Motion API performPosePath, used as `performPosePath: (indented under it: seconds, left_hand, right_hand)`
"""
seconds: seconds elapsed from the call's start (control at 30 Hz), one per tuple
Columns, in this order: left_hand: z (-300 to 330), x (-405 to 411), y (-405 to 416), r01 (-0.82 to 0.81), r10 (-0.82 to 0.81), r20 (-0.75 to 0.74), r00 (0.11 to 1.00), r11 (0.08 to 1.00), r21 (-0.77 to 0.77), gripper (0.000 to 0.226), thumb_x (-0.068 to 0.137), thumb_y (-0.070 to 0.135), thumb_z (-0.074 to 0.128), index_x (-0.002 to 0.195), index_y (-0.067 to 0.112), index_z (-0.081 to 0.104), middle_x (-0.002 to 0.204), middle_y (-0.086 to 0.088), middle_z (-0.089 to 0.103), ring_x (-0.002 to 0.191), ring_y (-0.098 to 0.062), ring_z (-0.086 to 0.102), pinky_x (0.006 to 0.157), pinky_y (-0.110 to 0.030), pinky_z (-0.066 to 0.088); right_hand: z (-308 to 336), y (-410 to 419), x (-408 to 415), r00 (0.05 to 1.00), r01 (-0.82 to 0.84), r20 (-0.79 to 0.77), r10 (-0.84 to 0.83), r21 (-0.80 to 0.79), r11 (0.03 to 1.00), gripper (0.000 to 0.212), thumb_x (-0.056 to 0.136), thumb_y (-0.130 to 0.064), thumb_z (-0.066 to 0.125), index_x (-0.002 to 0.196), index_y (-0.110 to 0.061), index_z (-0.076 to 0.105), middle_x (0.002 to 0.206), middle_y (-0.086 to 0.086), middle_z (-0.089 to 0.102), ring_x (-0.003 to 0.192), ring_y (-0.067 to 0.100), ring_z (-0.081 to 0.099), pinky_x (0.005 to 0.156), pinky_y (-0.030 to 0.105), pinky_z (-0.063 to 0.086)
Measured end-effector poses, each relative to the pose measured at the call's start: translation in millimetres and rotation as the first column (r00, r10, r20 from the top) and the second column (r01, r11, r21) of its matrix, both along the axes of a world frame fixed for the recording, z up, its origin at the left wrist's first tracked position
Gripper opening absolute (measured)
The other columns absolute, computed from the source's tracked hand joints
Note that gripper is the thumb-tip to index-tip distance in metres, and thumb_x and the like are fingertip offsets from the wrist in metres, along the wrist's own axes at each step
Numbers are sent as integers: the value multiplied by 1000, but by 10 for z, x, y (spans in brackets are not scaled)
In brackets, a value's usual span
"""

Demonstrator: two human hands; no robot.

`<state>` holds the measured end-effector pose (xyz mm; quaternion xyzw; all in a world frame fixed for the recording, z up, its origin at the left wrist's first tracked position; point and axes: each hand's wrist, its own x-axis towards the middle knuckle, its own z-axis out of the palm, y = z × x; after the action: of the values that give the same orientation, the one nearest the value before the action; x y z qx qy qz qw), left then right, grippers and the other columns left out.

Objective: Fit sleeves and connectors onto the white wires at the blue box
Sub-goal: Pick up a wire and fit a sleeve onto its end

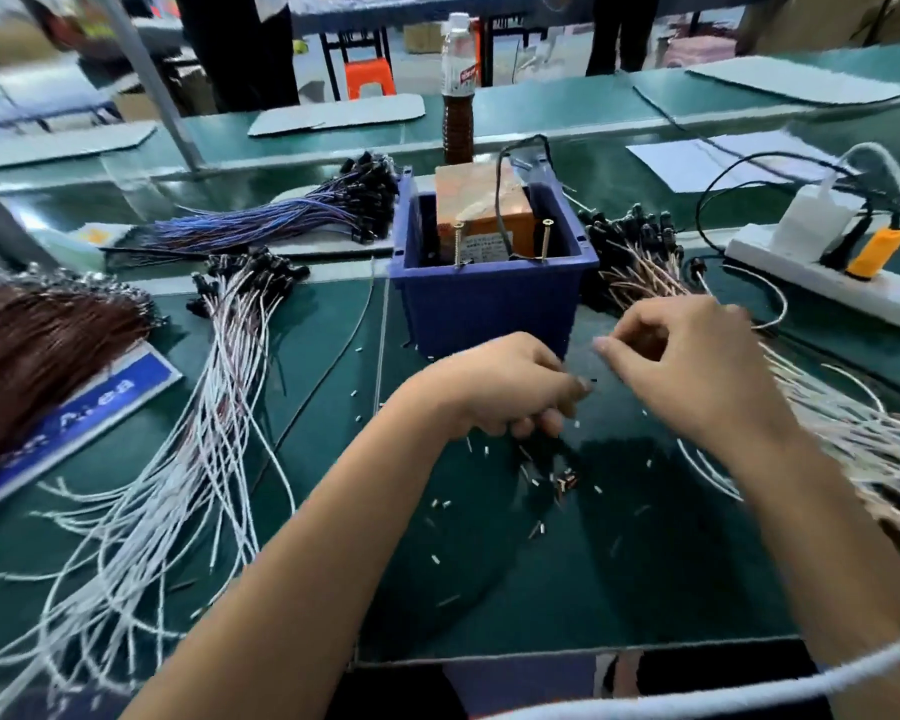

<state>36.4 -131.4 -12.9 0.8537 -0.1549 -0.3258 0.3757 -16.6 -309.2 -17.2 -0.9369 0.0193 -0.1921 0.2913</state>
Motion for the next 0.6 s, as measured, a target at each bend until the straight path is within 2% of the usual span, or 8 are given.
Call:
performPosePath:
  seconds: [0.07,0.17,0.23,0.27,0.33,0.4,0.47,0.6]
  left_hand:
    - [43,41,413,-56,55,32,998,998,39,32,101,39,59,86,16,74,68,3,69,44,-10,44,46,-21,31]
    - [43,173,969,-357,330,311,892,934,33,31,95,32,64,72,15,76,67,0,73,50,-11,57,47,-18,42]
    - [-11,297,1286,-618,491,586,645,786,22,26,93,32,64,79,15,77,80,-8,76,77,-25,69,69,-30,56]
    - [-45,362,1447,-725,512,697,501,689,15,23,92,33,63,86,16,77,88,-11,76,89,-32,69,79,-35,54]
    - [-87,498,1771,-855,526,790,316,518,-2,20,91,33,63,101,18,73,105,-15,73,104,-39,66,88,-41,52]
    - [-121,635,2032,-909,526,799,292,413,60,34,92,34,64,118,12,63,119,-22,65,114,-45,61,94,-47,51]
    - [-147,741,2174,-916,522,779,347,369,160,44,95,35,62,129,8,56,129,-26,59,120,-46,57,100,-50,49]
    - [-184,851,2243,-893,472,809,350,429,135,21,94,20,60,113,13,67,114,-21,68,111,-44,62,92,-49,53]
  right_hand:
    - [-39,259,70,995,-93,-27,93,0,996,23,89,-34,81,70,-27,70,61,-16,63,61,-2,58,57,15,41]
    - [-88,701,160,973,-227,-40,228,23,974,25,91,-35,79,70,-24,70,61,-12,65,61,3,61,58,27,49]
    - [-129,1006,203,945,-325,-36,327,43,945,23,92,-35,77,74,-23,71,62,-11,65,62,6,62,60,29,53]
    - [-152,1142,225,930,-366,-31,367,39,930,22,93,-36,76,76,-23,71,64,-11,66,63,9,64,62,32,55]
    - [-190,1380,275,901,-434,-11,434,8,901,22,94,-37,75,78,-22,70,66,-11,66,65,14,64,64,34,57]
    - [-223,1532,306,875,-484,18,485,-19,875,22,95,-36,74,78,-23,68,65,-10,64,64,15,63,63,35,56]
    - [-270,1571,322,851,-522,41,524,-38,852,21,96,-35,73,81,-20,68,66,-9,64,64,17,62,63,36,55]
    - [-382,1506,309,820,-569,94,564,43,821,19,96,-32,75,83,-18,70,64,-11,62,59,14,57,62,38,53]
